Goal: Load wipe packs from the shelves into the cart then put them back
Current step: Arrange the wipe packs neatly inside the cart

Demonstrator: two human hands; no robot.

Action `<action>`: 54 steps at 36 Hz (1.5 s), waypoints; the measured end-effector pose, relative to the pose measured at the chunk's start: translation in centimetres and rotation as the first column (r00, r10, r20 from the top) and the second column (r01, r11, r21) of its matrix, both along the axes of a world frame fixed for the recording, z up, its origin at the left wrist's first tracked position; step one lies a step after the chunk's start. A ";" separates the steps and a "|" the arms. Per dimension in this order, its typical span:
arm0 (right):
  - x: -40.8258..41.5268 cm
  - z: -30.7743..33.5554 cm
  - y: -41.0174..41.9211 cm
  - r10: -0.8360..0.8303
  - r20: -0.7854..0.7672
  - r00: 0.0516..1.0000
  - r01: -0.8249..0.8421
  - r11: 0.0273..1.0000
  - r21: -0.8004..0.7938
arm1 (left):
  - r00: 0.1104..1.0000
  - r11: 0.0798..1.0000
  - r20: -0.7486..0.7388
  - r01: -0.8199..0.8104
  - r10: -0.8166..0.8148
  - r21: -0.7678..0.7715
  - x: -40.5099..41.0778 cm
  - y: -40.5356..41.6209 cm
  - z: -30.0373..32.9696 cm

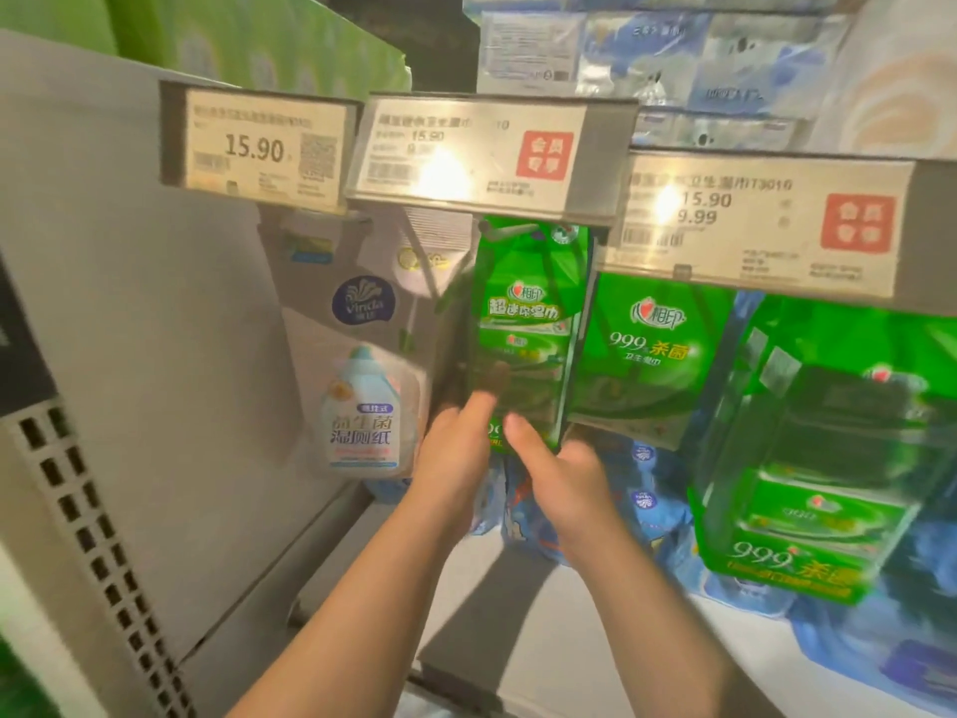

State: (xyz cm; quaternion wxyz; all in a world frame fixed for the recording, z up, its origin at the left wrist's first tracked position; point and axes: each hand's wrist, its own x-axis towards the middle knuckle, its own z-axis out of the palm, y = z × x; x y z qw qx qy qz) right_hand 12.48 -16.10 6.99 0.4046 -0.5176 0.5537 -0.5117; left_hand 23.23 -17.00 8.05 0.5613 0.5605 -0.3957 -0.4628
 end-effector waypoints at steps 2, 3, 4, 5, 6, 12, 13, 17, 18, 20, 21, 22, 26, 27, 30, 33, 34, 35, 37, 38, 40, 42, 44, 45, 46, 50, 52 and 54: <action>0.1 -0.1 0.0 0.030 0.022 0.999 -0.029 1.000 -0.003 | 1.000 1.000 -0.005 -0.004 0.004 -0.017 -0.1 0.6 0.6; 0.2 -0.1 0.0 0.031 0.029 0.999 -0.030 1.000 -0.003 | 1.000 0.999 -0.011 -0.015 0.015 -0.028 -0.2 1.0 1.0; 0.3 -0.2 0.1 0.027 0.044 0.999 -0.026 1.000 -0.009 | 1.000 0.999 -0.014 -0.026 0.026 -0.037 -0.3 1.3 1.3; 0.5 -0.2 0.1 0.018 0.067 0.998 -0.017 1.000 -0.021 | 1.000 0.999 -0.020 -0.022 0.021 -0.049 -0.4 1.6 1.6; 0.6 -0.2 0.2 0.013 0.095 0.995 -0.010 0.999 -0.030 | 0.999 0.998 -0.037 -0.008 0.006 -0.058 -0.4 1.8 1.6; 1.3 -0.6 0.7 0.012 0.246 0.969 0.014 0.995 -0.103 | 0.989 0.995 -0.139 0.028 -0.041 -0.096 0.1 2.3 1.5; 1.4 -0.7 0.7 0.018 0.258 0.966 0.015 0.992 -0.125 | 0.986 0.994 -0.157 0.043 -0.059 -0.101 0.2 2.4 1.5; 1.7 -0.6 1.2 0.048 0.351 0.935 0.015 0.985 -0.173 | 0.972 0.987 -0.200 0.102 -0.125 -0.122 0.5 2.9 1.3; 1.7 -0.6 1.4 0.060 0.368 0.928 0.010 0.982 -0.187 | 0.971 0.986 -0.203 0.104 -0.129 -0.129 0.5 3.0 1.2; 2.0 -0.6 1.7 0.089 0.414 0.906 0.005 0.975 -0.220 | 0.964 0.983 -0.223 0.115 -0.145 -0.142 0.6 3.4 1.2; 2.2 -0.5 1.9 0.100 0.437 0.894 0.004 0.973 -0.232 | 0.960 0.982 -0.233 0.123 -0.155 -0.146 0.7 3.6 1.3; 2.3 -0.4 2.1 0.105 0.459 0.882 0.007 0.972 -0.236 | 0.958 0.981 -0.237 0.132 -0.164 -0.144 0.8 3.9 1.3; 2.5 -0.2 3.1 0.106 0.527 0.843 0.017 0.975 -0.223 | 0.951 0.977 -0.234 0.174 -0.200 -0.127 1.2 4.6 1.1; 2.5 -0.1 3.3 0.100 0.535 0.839 0.023 0.975 -0.219 | 0.950 0.974 -0.230 0.183 -0.210 -0.132 1.2 4.8 1.0; 2.6 0.1 4.1 0.116 0.561 0.820 0.023 0.972 -0.235 | 0.949 0.973 -0.233 0.181 -0.211 -0.146 1.4 5.2 1.0; 2.8 0.2 4.7 0.132 0.587 0.799 0.033 0.965 -0.262 | 0.953 0.972 -0.214 0.188 -0.216 -0.140 1.5 6.0 1.0; 2.9 0.2 4.9 0.142 0.591 0.794 0.033 0.961 -0.274 | 0.955 0.971 -0.203 0.192 -0.218 -0.141 1.5 6.2 1.1; 2.9 0.1 5.1 0.150 0.595 0.790 0.033 0.958 -0.285 | 0.955 0.969 -0.194 0.195 -0.223 -0.149 1.6 6.5 1.1; 3.0 0.1 5.6 0.168 0.594 0.786 0.026 0.952 -0.304 | 0.949 0.962 -0.202 0.210 -0.243 -0.173 1.7 7.2 1.1; 3.0 0.1 5.9 0.172 0.592 0.787 0.025 0.950 -0.310 | 0.943 0.958 -0.212 0.220 -0.256 -0.183 1.8 7.5 1.1; 3.1 0.2 6.5 0.170 0.594 0.787 0.030 0.950 -0.312 | 0.933 0.949 -0.224 0.235 -0.280 -0.210 1.9 8.1 1.2; 3.2 0.3 7.2 0.172 0.590 0.789 0.031 0.948 -0.317 | 0.924 0.938 -0.231 0.250 -0.305 -0.240 2.0 8.7 1.4; 3.5 0.5 7.9 0.173 0.593 0.786 0.037 0.945 -0.325 | 0.916 0.925 -0.223 0.273 -0.334 -0.266 2.2 9.3 1.5; 3.6 0.6 8.3 0.174 0.596 0.784 0.040 0.944 -0.329 | 0.914 0.919 -0.215 0.281 -0.344 -0.276 2.4 9.5 1.4; 3.8 0.7 8.7 0.182 0.599 0.780 0.040 0.940 -0.338 | 0.916 0.916 -0.202 0.283 -0.346 -0.284 2.5 9.8 1.4; 4.4 0.8 9.8 0.198 0.625 0.755 0.042 0.937 -0.347 | 0.928 0.914 -0.166 0.275 -0.333 -0.297 3.1 10.4 1.0; 4.6 0.6 10.2 0.207 0.617 0.759 0.027 0.937 -0.348 | 0.930 0.912 -0.159 0.272 -0.331 -0.306 3.4 10.9 0.9; 4.8 0.6 10.7 0.209 0.608 0.766 0.021 0.937 -0.348 | 0.926 0.905 -0.158 0.280 -0.342 -0.320 3.7 11.6 0.8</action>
